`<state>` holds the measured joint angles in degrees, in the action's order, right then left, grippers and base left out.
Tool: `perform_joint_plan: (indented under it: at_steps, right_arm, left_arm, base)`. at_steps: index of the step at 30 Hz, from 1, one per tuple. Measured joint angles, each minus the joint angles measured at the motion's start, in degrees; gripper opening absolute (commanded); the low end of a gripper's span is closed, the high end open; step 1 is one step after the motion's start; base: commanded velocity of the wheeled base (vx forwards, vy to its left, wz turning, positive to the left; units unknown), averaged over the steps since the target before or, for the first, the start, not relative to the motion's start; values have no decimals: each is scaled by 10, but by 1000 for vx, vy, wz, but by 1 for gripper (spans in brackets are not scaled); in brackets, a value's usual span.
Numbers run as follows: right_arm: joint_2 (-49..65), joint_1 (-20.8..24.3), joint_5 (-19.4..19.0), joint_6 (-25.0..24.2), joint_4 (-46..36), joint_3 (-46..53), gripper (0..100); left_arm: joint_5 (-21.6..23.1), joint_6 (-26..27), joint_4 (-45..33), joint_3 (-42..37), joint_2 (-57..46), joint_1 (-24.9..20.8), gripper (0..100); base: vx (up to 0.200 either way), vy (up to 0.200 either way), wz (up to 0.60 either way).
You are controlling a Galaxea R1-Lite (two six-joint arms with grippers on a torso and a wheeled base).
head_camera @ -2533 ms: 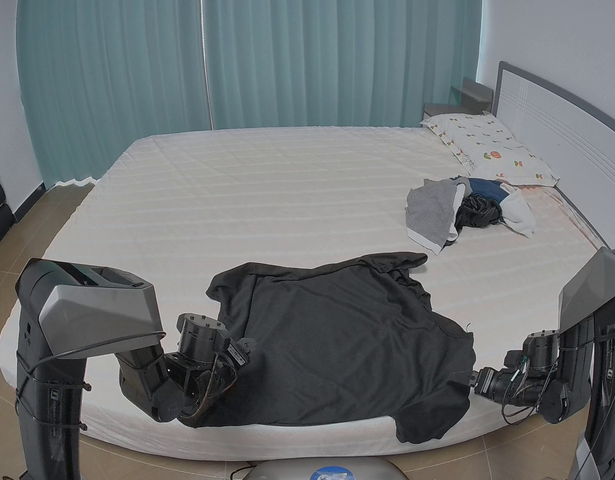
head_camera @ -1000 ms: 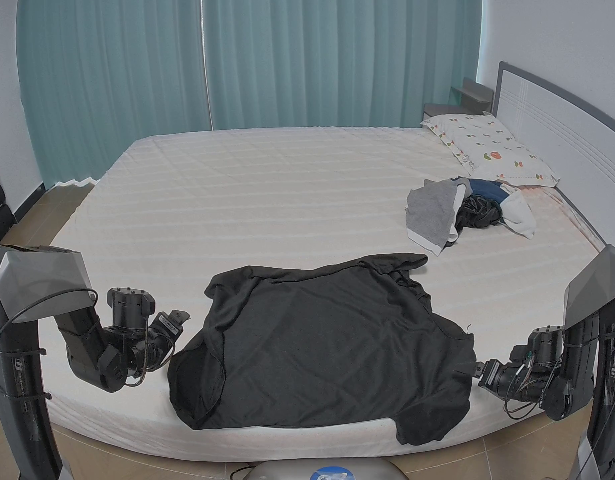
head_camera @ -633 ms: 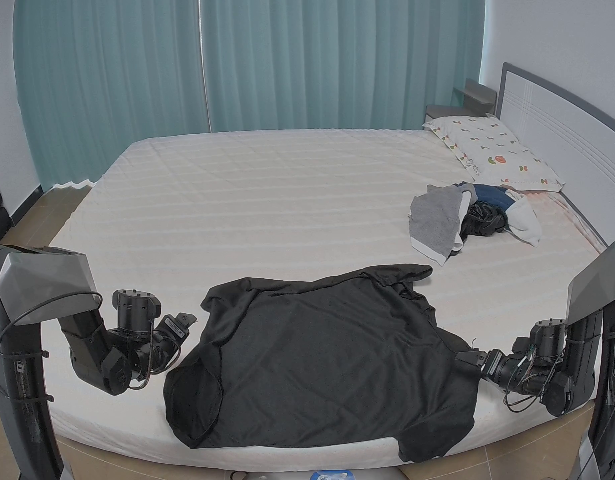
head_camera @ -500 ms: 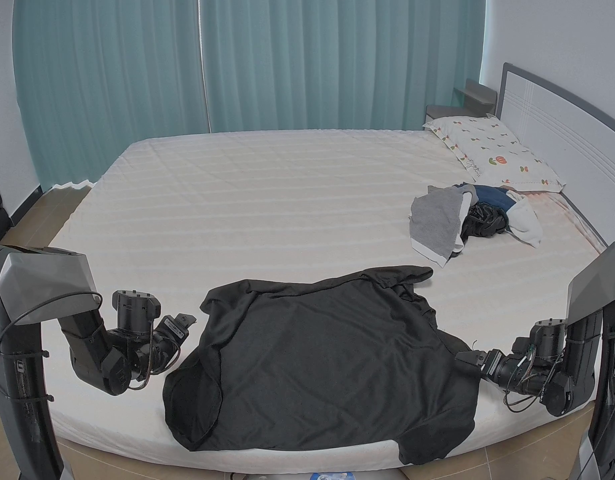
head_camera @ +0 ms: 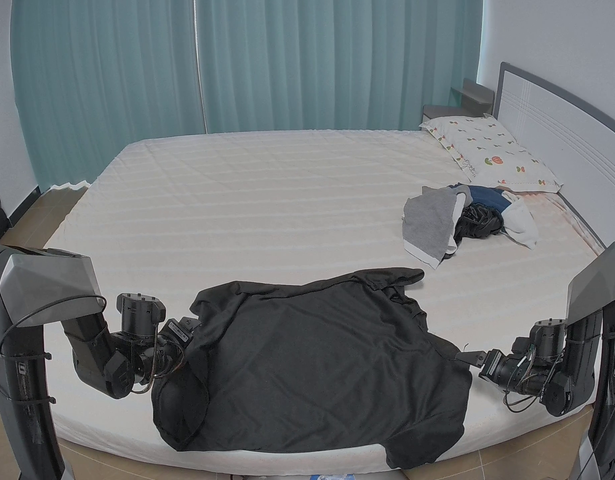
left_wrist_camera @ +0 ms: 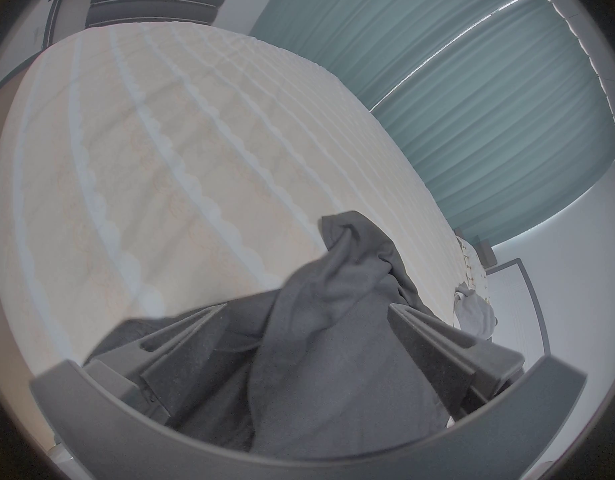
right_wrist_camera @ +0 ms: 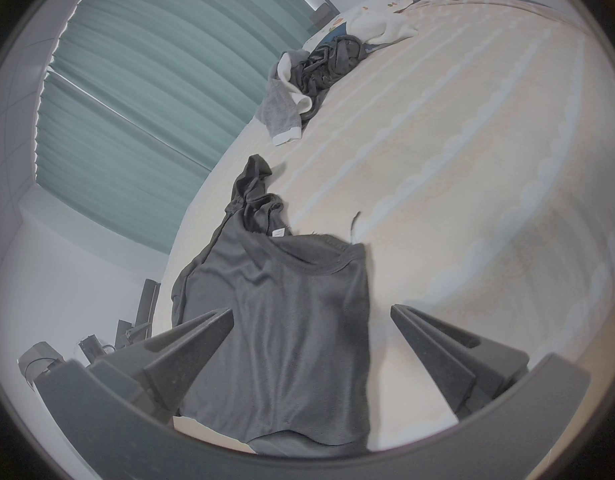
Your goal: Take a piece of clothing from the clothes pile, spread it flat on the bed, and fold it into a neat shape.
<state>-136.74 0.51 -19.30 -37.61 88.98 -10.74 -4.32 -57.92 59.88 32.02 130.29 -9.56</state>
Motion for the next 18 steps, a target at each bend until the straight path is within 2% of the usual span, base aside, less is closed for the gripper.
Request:
perform_joint_plan:
  at_steps: [9,18]
  right_arm:
    - [-4,4,0,0,0,0,100]
    - [-13,6,0,0,0,-1,100]
  left_arm:
    - [-4,3,-14,45,-1,14,100]
    - [-4,12,-119,159,6,36,100]
  base:
    - [0,0,0]
    - [0,0,0]
